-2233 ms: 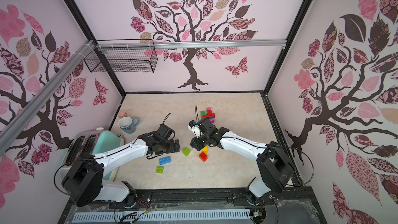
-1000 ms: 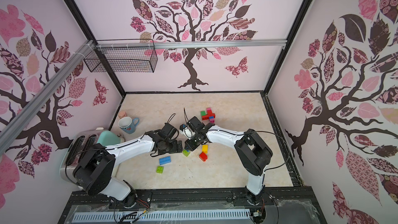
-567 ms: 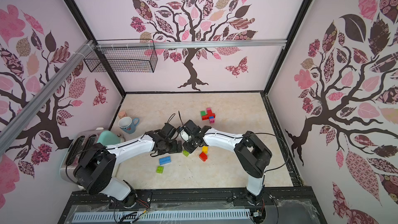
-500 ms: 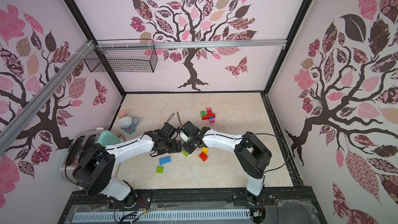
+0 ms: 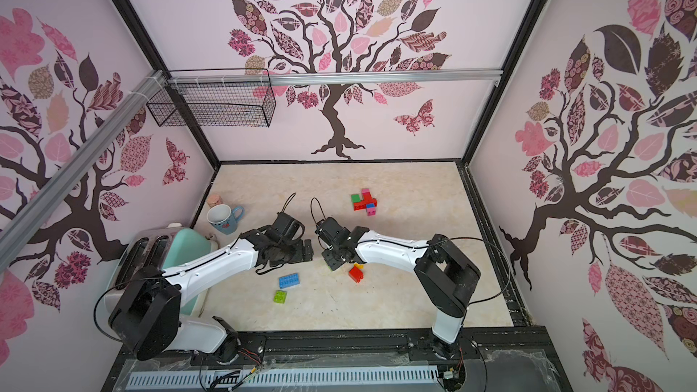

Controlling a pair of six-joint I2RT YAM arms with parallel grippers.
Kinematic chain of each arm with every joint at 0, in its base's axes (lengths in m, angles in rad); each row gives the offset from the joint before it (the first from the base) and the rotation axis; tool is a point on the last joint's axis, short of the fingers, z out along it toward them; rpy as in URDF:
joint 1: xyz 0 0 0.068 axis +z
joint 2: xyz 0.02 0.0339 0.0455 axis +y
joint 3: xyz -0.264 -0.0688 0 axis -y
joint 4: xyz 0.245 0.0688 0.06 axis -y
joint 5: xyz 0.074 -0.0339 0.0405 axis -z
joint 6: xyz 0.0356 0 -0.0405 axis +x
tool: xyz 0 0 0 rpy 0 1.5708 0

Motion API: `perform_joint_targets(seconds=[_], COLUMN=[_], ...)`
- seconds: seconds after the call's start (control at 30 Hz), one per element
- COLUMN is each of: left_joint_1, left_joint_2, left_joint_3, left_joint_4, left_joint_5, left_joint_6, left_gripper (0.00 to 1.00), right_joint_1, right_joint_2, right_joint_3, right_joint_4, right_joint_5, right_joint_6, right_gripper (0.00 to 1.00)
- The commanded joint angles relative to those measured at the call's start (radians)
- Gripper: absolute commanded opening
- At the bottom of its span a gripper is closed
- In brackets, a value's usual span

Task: Assemble the number 4 with lego
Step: Assemble the lego brick with the lego brick.

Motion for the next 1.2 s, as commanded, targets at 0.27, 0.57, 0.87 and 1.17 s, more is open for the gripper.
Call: perform_joint_targets(seconds=[0.27, 0.57, 0.87, 1.17], left_joint_1=[0.023, 0.026, 0.028, -0.036], left_joint_2=[-0.080, -0.084, -0.138, -0.273], left_joint_3=[-0.053, -0.059, -0.077, -0.168], left_joint_4=[0.003, 0.006, -0.065, -0.266], left_joint_5=[-0.059, -0.060, -0.119, -0.120], left_joint_6=[-0.004, -0.011, -0.028, -0.148], left_gripper=[0.98, 0.98, 0.98, 0.98], right_joint_1=[0.007, 0.009, 0.009, 0.008], right_joint_2=[0.087, 0.055, -0.068, -0.243], right_joint_3=[-0.046, 0.003, -0.009, -0.152], right_joint_4=[-0.149, -0.146, -0.028, 0.156], right_joint_5=[0.040, 0.054, 0.053, 0.155], right_joint_6=[0.067, 0.114, 0.178, 0.194], right_gripper=[0.00, 0.13, 0.63, 0.99])
